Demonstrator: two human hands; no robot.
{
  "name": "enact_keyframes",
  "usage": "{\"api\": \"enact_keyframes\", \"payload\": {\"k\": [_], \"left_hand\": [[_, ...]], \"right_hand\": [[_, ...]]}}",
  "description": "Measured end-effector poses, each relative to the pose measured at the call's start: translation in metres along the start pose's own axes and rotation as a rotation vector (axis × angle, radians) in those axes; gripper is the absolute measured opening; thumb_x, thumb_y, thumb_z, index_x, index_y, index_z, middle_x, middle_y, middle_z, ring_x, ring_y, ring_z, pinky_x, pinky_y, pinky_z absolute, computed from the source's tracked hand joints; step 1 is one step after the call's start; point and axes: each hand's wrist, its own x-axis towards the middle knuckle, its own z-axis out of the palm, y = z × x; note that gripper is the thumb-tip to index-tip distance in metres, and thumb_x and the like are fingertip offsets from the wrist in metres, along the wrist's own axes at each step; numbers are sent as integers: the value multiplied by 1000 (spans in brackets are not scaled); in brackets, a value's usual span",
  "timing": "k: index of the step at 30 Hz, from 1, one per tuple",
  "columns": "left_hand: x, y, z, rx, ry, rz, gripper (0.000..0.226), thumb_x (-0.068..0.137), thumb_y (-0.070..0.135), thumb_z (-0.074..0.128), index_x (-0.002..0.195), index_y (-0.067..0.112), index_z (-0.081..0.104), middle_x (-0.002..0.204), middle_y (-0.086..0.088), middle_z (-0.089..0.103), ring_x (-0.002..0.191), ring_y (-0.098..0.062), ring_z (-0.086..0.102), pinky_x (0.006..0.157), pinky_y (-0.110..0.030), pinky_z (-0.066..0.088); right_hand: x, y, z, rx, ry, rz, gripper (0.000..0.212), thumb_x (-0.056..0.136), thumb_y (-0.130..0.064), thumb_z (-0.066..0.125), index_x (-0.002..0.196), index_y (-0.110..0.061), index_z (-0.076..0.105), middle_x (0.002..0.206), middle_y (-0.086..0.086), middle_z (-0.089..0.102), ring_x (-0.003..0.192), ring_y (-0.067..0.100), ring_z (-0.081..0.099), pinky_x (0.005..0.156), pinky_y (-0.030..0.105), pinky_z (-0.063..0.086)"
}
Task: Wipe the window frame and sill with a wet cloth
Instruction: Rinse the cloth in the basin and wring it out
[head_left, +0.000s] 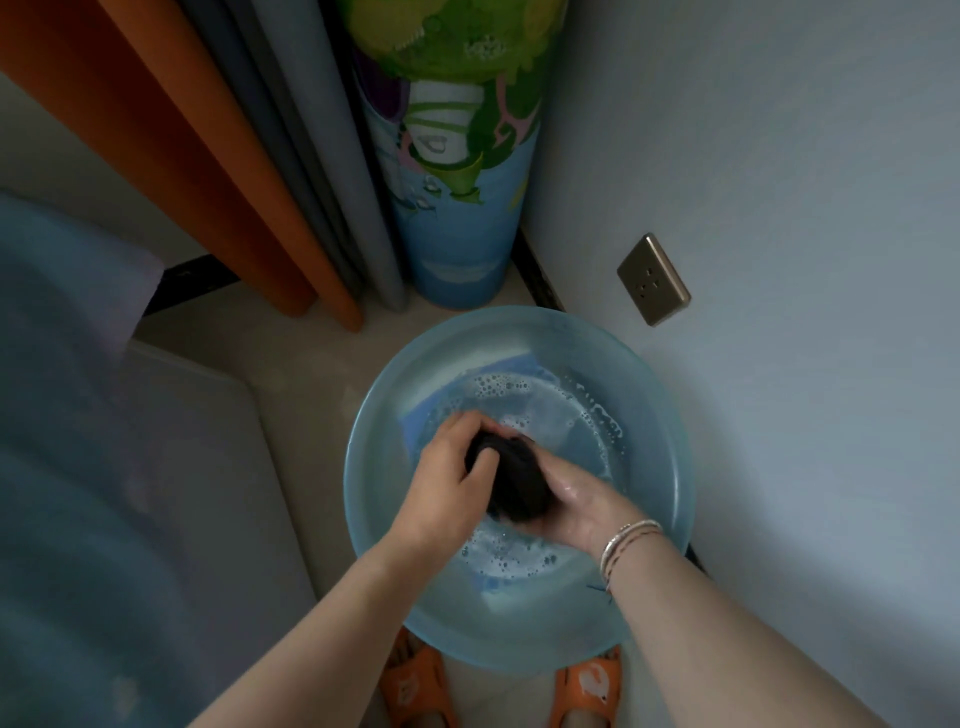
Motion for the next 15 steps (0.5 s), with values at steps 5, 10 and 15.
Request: {"api": "enact_keyframes", "payload": {"k": [5,10,15], "left_hand": [[13,-17,-7,417,-63,64,16,87,6,42,90,13,56,90,-2,60,82,-23,55,73,-39,48],[28,-12,-12,443,-215,-57,21,91,4,38,79,8,55,73,-6,56,70,-24,52,61,-31,41],[42,-6,-11,506,-312,-313,28,94,7,36,73,8,55,83,-12,57,78,-25,53,67,-26,39]], "right_hand": [[-5,-9,-3,-413,120,-93,45,83,-46,63,108,-9,61,91,12,68,78,24,66,64,32,55],[-14,-21,-1,-780,22,-144,52,70,-51,71,101,-10,60,84,7,65,73,19,63,58,28,51],[-12,-31,14,-1439,19,-123,20,75,-22,77,71,-22,57,66,-5,59,63,11,58,56,20,46]]}}
